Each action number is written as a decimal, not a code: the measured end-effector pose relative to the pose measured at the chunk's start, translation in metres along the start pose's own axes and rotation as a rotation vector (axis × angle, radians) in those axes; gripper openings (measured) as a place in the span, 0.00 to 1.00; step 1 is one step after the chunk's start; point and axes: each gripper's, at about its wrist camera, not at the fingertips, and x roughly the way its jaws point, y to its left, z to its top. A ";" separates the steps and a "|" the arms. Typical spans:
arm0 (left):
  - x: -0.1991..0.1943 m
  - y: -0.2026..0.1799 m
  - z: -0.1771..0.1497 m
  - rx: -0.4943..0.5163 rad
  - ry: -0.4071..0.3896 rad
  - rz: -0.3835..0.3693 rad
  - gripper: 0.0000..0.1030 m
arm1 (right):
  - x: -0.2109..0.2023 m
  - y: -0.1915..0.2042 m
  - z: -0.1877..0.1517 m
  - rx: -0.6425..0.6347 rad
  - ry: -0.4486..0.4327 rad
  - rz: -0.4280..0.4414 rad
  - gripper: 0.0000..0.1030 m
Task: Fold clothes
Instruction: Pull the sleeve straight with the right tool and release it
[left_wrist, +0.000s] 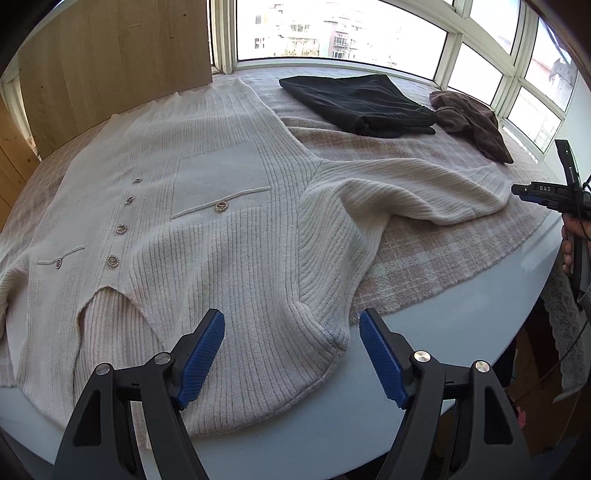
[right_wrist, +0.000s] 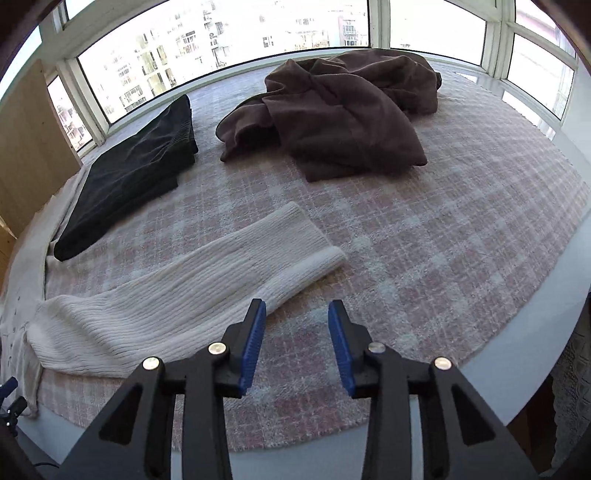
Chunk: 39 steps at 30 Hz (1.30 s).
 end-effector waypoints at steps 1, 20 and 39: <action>0.000 -0.002 0.002 0.007 -0.006 0.006 0.72 | 0.002 -0.006 0.004 0.008 -0.011 -0.016 0.34; -0.016 0.024 0.018 -0.124 -0.084 0.116 0.72 | 0.004 0.010 0.030 -0.133 -0.071 0.037 0.08; 0.013 0.010 0.025 -0.110 -0.056 0.084 0.72 | -0.035 0.045 0.022 -0.185 -0.089 0.081 0.04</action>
